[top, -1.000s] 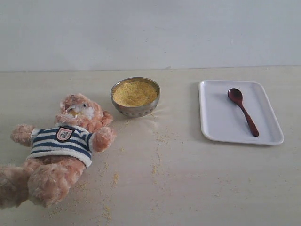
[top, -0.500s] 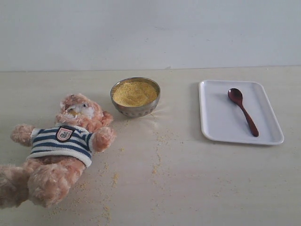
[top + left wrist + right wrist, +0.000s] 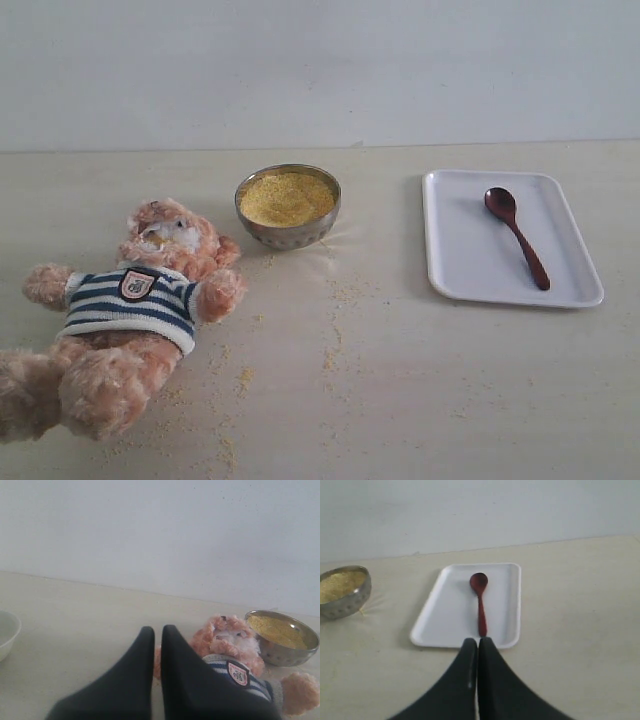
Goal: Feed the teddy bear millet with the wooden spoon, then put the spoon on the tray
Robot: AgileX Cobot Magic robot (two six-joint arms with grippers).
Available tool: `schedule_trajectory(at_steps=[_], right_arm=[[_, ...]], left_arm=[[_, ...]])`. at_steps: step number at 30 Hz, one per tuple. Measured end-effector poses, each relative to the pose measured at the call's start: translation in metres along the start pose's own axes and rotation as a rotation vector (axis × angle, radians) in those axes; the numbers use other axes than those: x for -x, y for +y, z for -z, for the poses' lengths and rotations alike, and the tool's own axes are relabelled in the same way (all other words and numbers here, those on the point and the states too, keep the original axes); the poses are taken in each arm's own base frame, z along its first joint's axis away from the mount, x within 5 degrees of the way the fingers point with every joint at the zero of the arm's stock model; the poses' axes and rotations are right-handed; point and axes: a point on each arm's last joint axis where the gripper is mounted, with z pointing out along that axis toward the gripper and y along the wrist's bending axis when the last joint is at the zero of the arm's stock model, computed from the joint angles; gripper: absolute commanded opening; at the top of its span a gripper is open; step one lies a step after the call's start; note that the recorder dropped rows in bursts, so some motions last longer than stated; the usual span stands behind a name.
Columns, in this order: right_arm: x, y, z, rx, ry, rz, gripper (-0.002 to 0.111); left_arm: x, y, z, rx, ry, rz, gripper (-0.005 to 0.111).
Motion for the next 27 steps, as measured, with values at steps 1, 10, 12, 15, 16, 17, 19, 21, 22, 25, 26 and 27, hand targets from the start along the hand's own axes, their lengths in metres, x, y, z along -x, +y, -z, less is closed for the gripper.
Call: schedule_trajectory(at_steps=[1,10,12,15,16,17,19,21,22,25,26,27], right_arm=[[-0.001,-0.001,0.0,-0.015,0.007,0.026,0.0],[-0.032,-0.017,-0.006,-0.142,0.05,0.246,0.0],[-0.04,-0.019,-0.005,-0.156,0.033,0.259,0.0],[-0.057,-0.024,-0.011,-0.18,0.071,0.266,0.0],[-0.063,-0.025,-0.013,-0.186,0.086,0.262,0.0],[-0.065,-0.025,-0.014,-0.187,0.087,0.253,0.0],[-0.065,-0.025,-0.015,-0.19,0.072,0.24,0.0],[-0.064,-0.025,-0.015,-0.19,0.06,0.235,0.0],[-0.064,-0.025,-0.015,-0.188,0.056,0.235,0.0],[-0.063,-0.025,-0.015,-0.185,0.051,0.23,0.0],[-0.063,-0.024,-0.015,-0.177,0.044,0.221,0.0],[-0.062,-0.023,-0.015,-0.165,0.033,0.205,0.0]], left_arm=[[0.0,0.0,0.0,0.0,0.0,0.0,0.005],[0.0,0.0,0.0,0.0,0.0,0.0,0.005],[0.0,0.0,0.0,0.0,0.0,0.0,0.005],[0.0,0.0,0.0,0.0,0.0,0.0,0.005],[0.0,0.0,0.0,0.0,0.0,0.0,0.005],[0.0,0.0,0.0,0.0,0.0,0.0,0.005],[0.0,0.0,0.0,0.0,0.0,0.0,0.005],[0.0,0.0,0.0,0.0,0.0,0.0,0.005],[0.0,0.0,0.0,0.0,0.0,0.0,0.005],[0.0,0.0,0.0,0.0,0.0,0.0,0.005],[0.0,0.0,0.0,0.0,0.0,0.0,0.005],[0.0,0.0,0.0,0.0,0.0,0.0,0.005]])
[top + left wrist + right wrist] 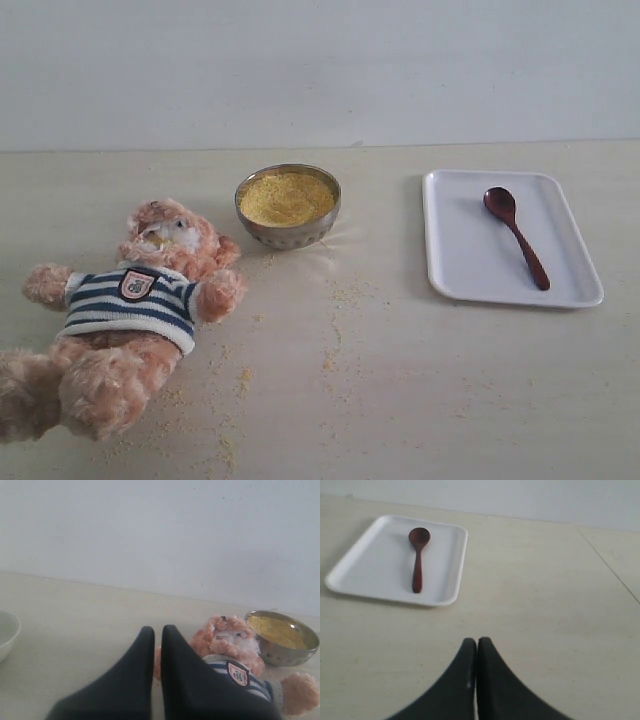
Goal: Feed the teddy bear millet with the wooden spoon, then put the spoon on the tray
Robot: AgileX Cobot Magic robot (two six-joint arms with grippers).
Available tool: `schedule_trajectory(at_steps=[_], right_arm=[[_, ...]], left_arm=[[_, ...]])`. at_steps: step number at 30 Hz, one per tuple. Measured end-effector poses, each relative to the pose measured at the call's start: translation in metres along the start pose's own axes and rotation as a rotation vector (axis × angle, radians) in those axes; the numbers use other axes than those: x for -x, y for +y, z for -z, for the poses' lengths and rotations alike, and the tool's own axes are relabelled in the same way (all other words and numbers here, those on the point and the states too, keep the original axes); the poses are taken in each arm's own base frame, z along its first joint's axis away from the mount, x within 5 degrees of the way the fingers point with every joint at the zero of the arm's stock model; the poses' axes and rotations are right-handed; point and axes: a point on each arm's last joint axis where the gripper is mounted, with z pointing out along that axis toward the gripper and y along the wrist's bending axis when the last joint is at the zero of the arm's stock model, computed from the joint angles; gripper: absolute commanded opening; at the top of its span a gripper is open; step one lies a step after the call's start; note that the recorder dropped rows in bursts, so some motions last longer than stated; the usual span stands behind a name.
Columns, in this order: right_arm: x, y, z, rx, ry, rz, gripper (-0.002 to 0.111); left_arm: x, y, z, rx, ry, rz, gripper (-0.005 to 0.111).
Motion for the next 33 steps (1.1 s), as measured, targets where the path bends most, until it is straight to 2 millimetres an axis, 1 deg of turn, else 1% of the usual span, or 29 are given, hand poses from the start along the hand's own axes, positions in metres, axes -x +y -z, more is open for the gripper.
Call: schedule_trajectory(at_steps=[6,11,14,20,23,30,33], right_arm=[[0.003,0.006,0.0,0.067,-0.031,-0.096,0.0],[0.003,0.008,0.0,0.092,-0.025,-0.151,0.0],[0.003,0.012,0.001,0.139,-0.024,-0.199,0.0],[0.009,0.015,0.002,0.177,-0.084,-0.196,0.0],[0.009,0.014,0.002,0.156,-0.081,-0.182,0.0],[0.007,0.006,0.001,0.001,-0.069,-0.162,0.0],[0.007,0.005,0.001,-0.013,-0.068,-0.167,0.0]], left_arm=[[0.0,0.0,0.0,-0.002,0.0,0.0,0.005],[0.0,0.0,0.0,-0.004,0.001,0.0,0.005],[0.0,0.0,0.0,-0.004,0.001,0.0,0.005],[0.0,0.0,0.0,-0.004,0.001,0.0,0.005],[0.0,0.0,0.0,-0.004,0.001,0.0,0.005],[0.0,0.0,0.0,-0.004,0.001,0.0,0.005],[0.0,0.0,0.0,-0.004,0.001,0.0,0.005]])
